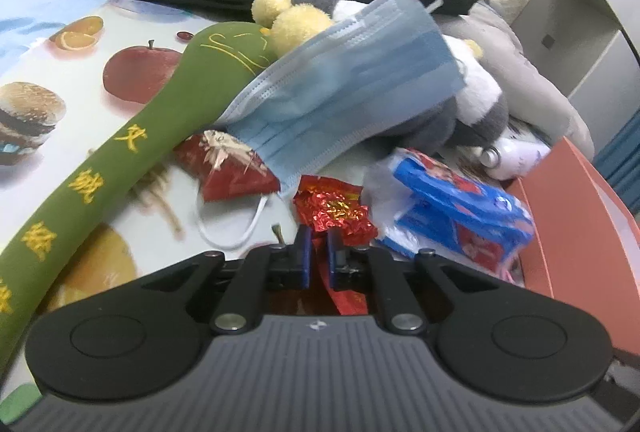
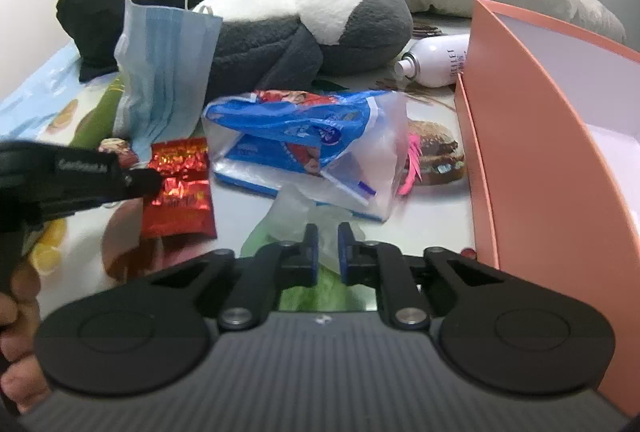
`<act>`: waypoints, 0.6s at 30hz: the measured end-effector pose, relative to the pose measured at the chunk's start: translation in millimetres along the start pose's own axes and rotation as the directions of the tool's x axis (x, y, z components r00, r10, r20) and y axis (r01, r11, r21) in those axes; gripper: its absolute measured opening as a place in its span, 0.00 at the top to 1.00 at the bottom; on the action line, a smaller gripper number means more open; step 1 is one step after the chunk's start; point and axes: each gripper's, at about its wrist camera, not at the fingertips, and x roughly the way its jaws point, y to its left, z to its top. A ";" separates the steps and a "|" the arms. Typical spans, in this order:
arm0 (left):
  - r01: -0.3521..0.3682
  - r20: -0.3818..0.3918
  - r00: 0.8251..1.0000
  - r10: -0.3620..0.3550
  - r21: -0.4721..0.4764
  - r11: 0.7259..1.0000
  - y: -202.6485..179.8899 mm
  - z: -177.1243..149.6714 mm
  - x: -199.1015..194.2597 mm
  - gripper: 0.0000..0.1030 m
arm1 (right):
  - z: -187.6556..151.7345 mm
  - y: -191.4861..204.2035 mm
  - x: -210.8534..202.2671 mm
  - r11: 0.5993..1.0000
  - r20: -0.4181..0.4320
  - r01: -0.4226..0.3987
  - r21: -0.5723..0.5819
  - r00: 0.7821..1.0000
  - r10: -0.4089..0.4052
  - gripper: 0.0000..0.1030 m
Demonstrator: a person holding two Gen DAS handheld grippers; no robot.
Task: Organize soft objects
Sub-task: 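Grasp the red candy packet with the left gripper while the right grasps the clear plastic piece, then lift the red packet with the left gripper while the right lifts the clear plastic piece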
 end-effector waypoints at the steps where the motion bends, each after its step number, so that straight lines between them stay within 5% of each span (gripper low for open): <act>1: 0.004 -0.003 1.000 -0.004 0.003 1.000 0.6 -2.2 -4.4 0.91 | -1.1 -0.2 -3.7 1.000 0.000 -0.004 0.004 1.000 0.004 0.91; 18: 0.098 -0.086 0.992 -0.098 0.000 0.995 19.4 -50.7 -98.9 0.96 | -36.6 9.0 -78.9 0.996 0.004 -0.063 0.063 0.998 0.063 0.92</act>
